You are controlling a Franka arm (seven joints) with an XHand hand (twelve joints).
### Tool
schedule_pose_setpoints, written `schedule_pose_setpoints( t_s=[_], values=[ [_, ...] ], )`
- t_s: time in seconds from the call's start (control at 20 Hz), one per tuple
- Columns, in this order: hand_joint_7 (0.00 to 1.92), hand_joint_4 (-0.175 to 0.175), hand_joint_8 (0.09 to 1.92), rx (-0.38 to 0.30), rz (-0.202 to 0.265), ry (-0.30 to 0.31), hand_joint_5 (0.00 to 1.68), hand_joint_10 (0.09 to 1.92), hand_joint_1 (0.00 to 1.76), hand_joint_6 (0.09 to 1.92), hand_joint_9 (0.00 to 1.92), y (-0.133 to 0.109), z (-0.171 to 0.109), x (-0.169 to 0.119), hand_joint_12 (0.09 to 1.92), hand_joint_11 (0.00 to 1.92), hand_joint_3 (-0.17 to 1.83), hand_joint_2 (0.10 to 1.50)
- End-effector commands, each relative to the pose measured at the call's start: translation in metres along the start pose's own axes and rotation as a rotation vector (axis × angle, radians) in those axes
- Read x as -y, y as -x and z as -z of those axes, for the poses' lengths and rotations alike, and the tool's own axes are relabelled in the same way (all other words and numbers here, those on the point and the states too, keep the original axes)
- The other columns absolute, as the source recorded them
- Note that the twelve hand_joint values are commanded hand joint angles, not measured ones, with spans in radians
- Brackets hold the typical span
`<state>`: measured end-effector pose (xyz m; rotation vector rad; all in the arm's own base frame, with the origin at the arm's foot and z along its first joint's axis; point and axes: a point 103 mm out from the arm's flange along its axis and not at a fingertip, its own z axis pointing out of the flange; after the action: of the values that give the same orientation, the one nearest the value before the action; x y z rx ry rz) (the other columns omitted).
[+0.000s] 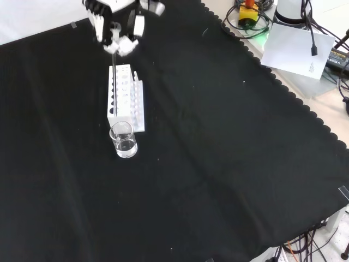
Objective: Put the glass rod back on the white test tube rack.
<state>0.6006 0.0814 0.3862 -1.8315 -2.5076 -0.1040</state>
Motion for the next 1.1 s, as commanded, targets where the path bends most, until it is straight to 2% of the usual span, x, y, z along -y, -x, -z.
schedule_pose_setpoints(
  t_s=[0.05, 0.25, 0.5, 0.85, 0.95, 1.1],
  values=[
    [1.52, -0.175, 1.12, 0.002, -0.059, 0.017, 1.21, 0.88, 1.22, 0.85, 1.81, 0.031, 0.016, 0.025, 0.75, 1.77, 0.84, 0.59],
    [1.52, -0.175, 1.12, 0.005, -0.104, 0.031, 1.21, 0.88, 1.22, 0.85, 1.81, 0.051, 0.019, 0.037, 0.75, 1.77, 0.84, 0.59],
    [1.52, -0.175, 1.12, 0.008, -0.132, 0.034, 1.21, 0.88, 1.22, 0.85, 1.81, 0.068, 0.015, 0.048, 0.75, 1.77, 0.84, 0.59],
    [1.52, -0.175, 1.12, 0.006, -0.139, 0.018, 1.21, 0.88, 1.22, 0.85, 1.81, 0.075, 0.004, 0.052, 0.75, 1.77, 0.84, 0.59],
    [1.52, -0.175, 1.12, -0.011, -0.135, 0.029, 1.21, 0.88, 1.22, 0.85, 1.81, 0.081, 0.005, 0.06, 0.75, 1.77, 0.84, 0.59],
    [1.52, -0.175, 1.12, -0.004, -0.132, 0.013, 1.21, 0.88, 1.22, 0.85, 1.81, 0.077, 0.0, 0.057, 0.75, 1.77, 0.84, 0.59]
  ],
)
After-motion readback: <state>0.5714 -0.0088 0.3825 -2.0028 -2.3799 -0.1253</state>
